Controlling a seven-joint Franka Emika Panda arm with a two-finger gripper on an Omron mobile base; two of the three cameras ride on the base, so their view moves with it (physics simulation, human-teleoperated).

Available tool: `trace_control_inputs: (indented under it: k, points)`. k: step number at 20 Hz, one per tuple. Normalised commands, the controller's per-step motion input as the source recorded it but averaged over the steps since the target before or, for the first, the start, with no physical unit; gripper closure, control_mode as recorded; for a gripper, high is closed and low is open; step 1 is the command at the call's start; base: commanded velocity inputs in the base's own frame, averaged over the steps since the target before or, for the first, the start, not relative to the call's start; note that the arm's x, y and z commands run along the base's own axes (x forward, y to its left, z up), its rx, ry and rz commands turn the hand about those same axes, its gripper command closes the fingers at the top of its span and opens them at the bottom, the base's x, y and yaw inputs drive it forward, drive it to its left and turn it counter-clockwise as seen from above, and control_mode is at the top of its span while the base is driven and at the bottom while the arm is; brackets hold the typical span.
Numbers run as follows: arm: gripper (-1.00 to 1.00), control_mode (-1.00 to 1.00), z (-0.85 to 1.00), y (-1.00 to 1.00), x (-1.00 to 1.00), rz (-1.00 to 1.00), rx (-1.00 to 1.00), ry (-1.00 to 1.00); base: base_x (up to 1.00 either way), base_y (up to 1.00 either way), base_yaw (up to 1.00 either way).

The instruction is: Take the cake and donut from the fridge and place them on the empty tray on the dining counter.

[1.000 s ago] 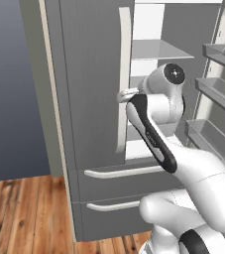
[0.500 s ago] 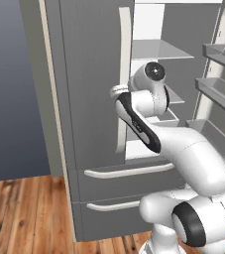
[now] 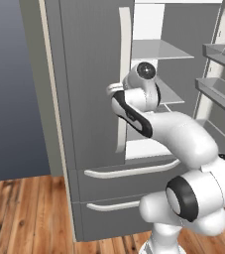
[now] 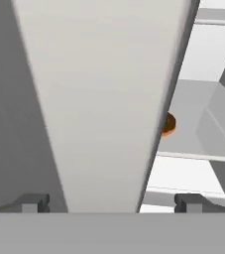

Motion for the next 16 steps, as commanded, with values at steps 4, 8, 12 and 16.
trace_control_inputs:
  k: [4, 8, 12, 16]
  points:
    - [-1.00, -1.00, -0.22, 0.02, 0.49, 0.00, 0.00, 0.00, 0.00, 0.00, 0.00]
    - [1.00, -1.00, -0.29, 0.24, 0.44, 0.00, 0.00, 0.00, 0.00, 0.00, 0.00]
    - [1.00, -1.00, -0.36, 0.29, 0.49, 0.00, 0.00, 0.00, 0.00, 0.00, 0.00]
    - [1.00, -1.00, -0.34, 0.37, 0.41, 0.02, 0.12, 0.12, 0.00, 0.00, 0.00]
